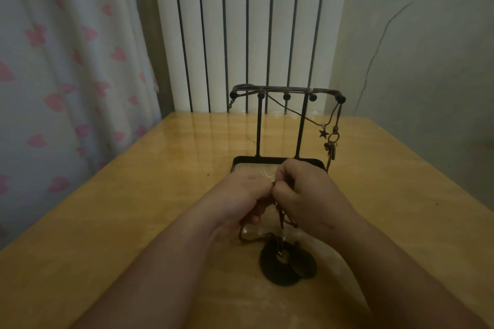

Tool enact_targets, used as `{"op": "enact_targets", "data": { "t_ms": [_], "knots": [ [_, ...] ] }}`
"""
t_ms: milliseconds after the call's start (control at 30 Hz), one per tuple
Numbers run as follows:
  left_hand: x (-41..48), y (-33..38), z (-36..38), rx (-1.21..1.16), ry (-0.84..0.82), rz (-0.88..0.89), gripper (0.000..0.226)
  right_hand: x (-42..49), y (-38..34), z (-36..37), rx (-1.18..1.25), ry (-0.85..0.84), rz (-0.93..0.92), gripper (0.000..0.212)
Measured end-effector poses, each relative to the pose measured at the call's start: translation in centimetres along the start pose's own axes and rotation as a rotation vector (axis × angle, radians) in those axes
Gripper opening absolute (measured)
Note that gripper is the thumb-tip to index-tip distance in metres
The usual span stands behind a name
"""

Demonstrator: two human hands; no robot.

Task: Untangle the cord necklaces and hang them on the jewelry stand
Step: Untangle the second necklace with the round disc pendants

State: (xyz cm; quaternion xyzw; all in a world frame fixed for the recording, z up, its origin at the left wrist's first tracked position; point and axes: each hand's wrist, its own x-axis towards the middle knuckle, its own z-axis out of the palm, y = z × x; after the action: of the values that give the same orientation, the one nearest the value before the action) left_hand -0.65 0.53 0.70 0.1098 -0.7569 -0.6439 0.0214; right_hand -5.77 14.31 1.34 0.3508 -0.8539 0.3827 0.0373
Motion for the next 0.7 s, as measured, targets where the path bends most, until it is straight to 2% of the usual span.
{"op": "enact_targets", "data": {
  "t_ms": [133,233,333,433,533,700],
  "knots": [
    [0.0,0.0,-0.6,0.165,-0.005,0.053,0.027,0.0,0.2,0.3,-0.036,-0.016,-0.006,0.008],
    [0.1,-0.4,-1.0,0.065,0.078,0.084,0.019,0.3,0.5,0.1,0.115,0.011,0.066,0.011],
    [0.1,-0.5,-1.2,-0.091,0.084,0.071,0.015,0.4,0.6,-0.2,0.341,0.03,0.129,0.019],
    [0.2,-0.4,-1.2,-0.169,0.076,0.052,0.017,0.3,0.7,-0.2,0.276,0.014,0.113,0.007],
    [0.3,-0.3,-1.1,-0.164,0.082,0.055,0.018,0.4,0.8,-0.1,0.196,0.008,0.125,0.01],
    [0.5,-0.5,-1.0,-0.171,0.171,0.083,0.014,0.4,0.8,-0.5,0.207,0.0,0.149,0.013]
  ]
}}
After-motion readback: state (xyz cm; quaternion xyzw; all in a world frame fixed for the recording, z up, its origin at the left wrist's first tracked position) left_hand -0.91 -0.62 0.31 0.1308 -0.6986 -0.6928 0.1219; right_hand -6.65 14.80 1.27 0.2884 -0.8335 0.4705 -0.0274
